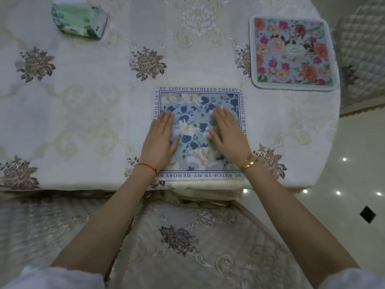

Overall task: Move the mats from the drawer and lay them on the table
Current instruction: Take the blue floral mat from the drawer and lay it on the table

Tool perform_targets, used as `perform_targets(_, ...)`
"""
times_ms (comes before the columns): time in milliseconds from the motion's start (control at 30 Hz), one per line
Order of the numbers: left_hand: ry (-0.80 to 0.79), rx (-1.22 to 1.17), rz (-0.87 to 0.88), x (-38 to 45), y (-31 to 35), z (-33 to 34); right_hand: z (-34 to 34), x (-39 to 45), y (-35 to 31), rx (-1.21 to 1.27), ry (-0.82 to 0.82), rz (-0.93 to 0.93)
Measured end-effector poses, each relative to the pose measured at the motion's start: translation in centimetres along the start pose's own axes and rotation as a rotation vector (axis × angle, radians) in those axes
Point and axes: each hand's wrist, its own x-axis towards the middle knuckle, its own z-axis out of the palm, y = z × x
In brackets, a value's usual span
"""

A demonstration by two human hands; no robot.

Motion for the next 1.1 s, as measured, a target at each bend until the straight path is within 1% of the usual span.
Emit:
perform_targets(67,-0.043,-0.004,-0.010,-0.6,1.1,0.7,1.2,-0.1,-1.2,0.013,-0.035,-0.031)
perform_targets(167,-0.065,0.010,-0.031,-1.4,1.2,1.3,2.2,-0.9,-1.4,0.007,-0.058,-0.006)
perform_targets(367,-0.065,0.065,-0.027,-3.7,-0.9,0.6,0.9,-4.9,2.0,-0.077,-0.069,0.017)
perform_targets(500,-0.063,0.114,-0.053,-5.7,-1.9,0.1,0.2,-7.5,3.5,-0.158,-0.056,0.077)
perform_targets(600,-0.028,0.102,-0.095,-7.2,-1.5,-0.6,0.2,-9.0,2.5,-0.149,-0.018,0.161)
perform_targets(667,-0.010,0.054,-0.082,-7.9,-0.5,-0.8,0.7,-9.7,0.6,-0.112,-0.011,0.119)
perform_targets(733,-0.009,0.005,-0.033,-8.1,1.0,-0.8,1.7,-9.8,-1.6,-0.069,-0.035,0.052)
perform_targets(833,-0.066,-0.023,0.019,-8.1,2.8,0.1,3.4,-9.7,-3.6,-0.067,-0.066,0.047)
perform_targets(933,-0.125,0.022,-0.004,-8.6,2.7,1.2,3.9,-10.3,-3.3,-0.081,-0.068,0.083)
perform_targets(1100,-0.132,0.081,-0.020,-10.1,0.5,1.4,2.7,-12.8,-0.6,-0.136,-0.045,0.161)
